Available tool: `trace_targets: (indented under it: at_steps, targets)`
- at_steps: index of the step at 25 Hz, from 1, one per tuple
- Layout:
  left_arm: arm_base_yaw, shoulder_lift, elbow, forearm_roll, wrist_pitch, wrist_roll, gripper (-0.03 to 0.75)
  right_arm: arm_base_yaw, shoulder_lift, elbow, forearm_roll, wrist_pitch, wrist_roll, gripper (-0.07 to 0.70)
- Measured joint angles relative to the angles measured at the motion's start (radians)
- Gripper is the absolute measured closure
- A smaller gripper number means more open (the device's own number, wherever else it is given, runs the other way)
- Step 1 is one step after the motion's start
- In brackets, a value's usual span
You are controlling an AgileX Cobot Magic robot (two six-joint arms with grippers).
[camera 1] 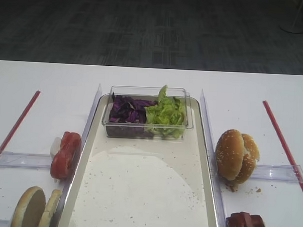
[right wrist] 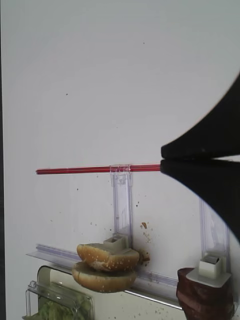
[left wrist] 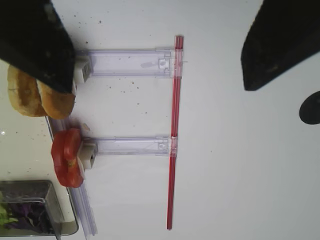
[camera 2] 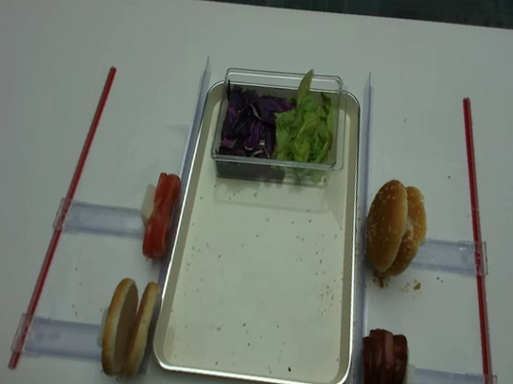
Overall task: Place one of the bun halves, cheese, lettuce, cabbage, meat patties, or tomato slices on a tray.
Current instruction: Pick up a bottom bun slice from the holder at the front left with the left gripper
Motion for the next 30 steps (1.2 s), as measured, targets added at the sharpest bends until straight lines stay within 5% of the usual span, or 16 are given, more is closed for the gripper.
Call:
trace_targets:
  at_steps: [11, 30]
  targets:
    - [0.0, 0.044, 0.0, 0.0, 0.0, 0.0, 0.097, 0.0, 0.0, 0.0, 0.0, 0.0, -0.002, 0.267]
    - [0.0, 0.872, 0.0, 0.037, -0.025, 0.0, 0.097, 0.0, 0.0, 0.0, 0.0, 0.0, -0.002, 0.267]
